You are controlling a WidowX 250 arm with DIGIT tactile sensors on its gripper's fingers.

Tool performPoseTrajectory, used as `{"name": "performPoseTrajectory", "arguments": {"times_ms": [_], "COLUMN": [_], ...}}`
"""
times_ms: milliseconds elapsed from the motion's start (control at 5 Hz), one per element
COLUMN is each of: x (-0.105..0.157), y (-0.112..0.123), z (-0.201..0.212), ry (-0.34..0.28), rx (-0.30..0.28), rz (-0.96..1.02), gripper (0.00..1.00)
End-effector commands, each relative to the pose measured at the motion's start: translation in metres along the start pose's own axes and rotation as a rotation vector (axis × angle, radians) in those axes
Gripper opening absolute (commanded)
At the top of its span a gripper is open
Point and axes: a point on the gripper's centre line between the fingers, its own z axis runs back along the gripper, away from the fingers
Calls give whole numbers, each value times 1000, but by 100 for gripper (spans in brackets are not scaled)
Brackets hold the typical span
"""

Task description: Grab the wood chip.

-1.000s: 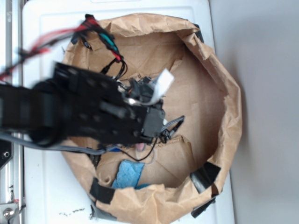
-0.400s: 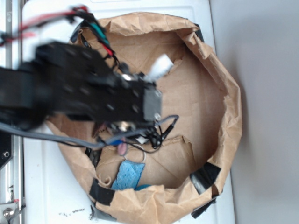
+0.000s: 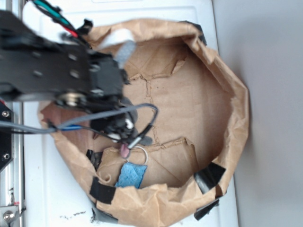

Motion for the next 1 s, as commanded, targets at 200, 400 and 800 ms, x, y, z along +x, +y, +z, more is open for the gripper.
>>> {"name": "performPoseTrajectory", "arguments": {"times_ms": [200, 400, 800], "x": [-2, 1, 8], "y": [23, 14, -14], "z": [-27, -43, -52], "ry": [-94, -108, -120], "rx": [67, 121, 153], "rz": [-37, -23, 17], "gripper": [100, 100, 100]}}
